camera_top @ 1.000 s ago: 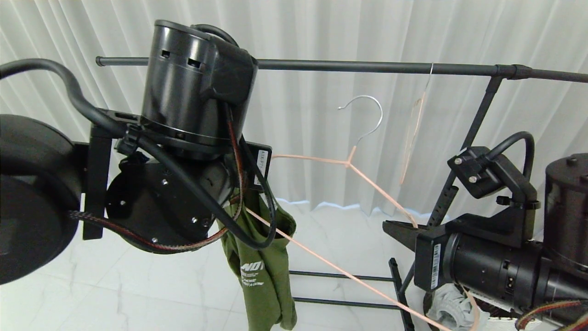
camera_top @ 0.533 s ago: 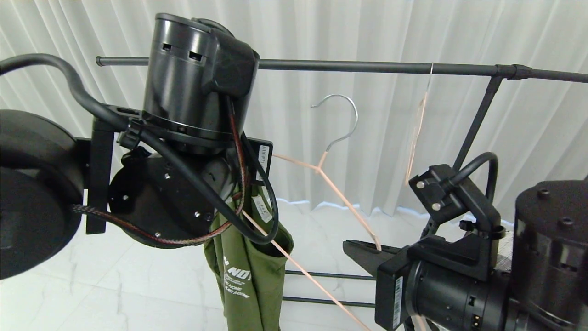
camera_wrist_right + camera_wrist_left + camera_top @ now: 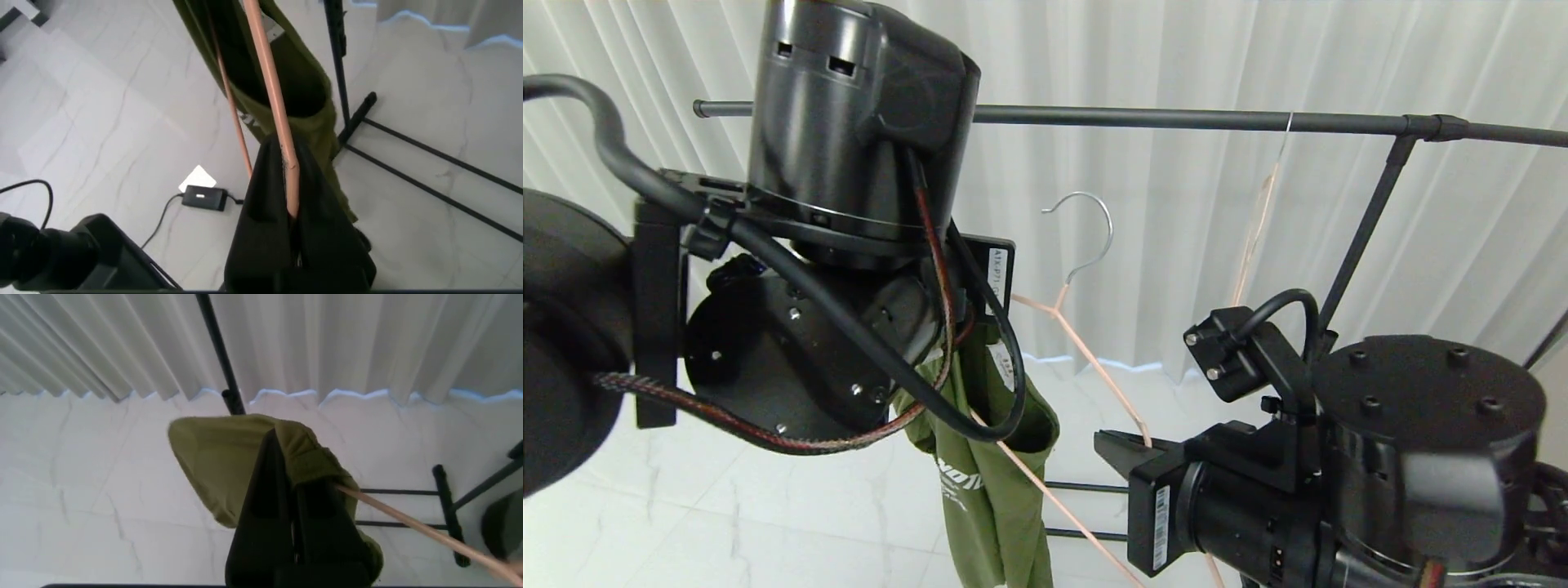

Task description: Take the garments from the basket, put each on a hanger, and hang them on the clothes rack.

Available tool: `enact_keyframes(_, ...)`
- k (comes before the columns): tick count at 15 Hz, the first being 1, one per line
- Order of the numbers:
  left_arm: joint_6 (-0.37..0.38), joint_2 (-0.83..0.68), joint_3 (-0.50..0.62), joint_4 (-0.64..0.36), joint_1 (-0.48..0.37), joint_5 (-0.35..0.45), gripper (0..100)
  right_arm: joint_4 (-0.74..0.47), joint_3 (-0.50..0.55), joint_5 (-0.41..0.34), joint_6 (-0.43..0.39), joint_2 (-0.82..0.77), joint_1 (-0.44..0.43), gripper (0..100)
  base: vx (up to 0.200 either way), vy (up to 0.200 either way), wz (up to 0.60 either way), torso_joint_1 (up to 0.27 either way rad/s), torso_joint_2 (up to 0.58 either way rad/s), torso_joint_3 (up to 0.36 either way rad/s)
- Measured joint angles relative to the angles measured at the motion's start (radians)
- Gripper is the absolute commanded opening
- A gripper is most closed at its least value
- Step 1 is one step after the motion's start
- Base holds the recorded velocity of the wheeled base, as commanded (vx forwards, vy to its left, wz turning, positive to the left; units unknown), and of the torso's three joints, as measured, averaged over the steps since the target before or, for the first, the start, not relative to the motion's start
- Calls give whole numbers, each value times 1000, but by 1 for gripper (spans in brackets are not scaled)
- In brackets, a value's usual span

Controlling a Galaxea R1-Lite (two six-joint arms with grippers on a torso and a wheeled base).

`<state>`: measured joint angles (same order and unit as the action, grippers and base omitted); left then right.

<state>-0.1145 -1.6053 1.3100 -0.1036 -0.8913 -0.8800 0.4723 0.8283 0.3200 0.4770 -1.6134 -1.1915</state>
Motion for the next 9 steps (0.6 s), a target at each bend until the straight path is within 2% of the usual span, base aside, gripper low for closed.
enact_keyframes(9, -26, 39, -20, 0, -104, 2, 0, 9, 57, 0, -21, -53, 49, 0, 0, 0, 0, 0, 0, 0)
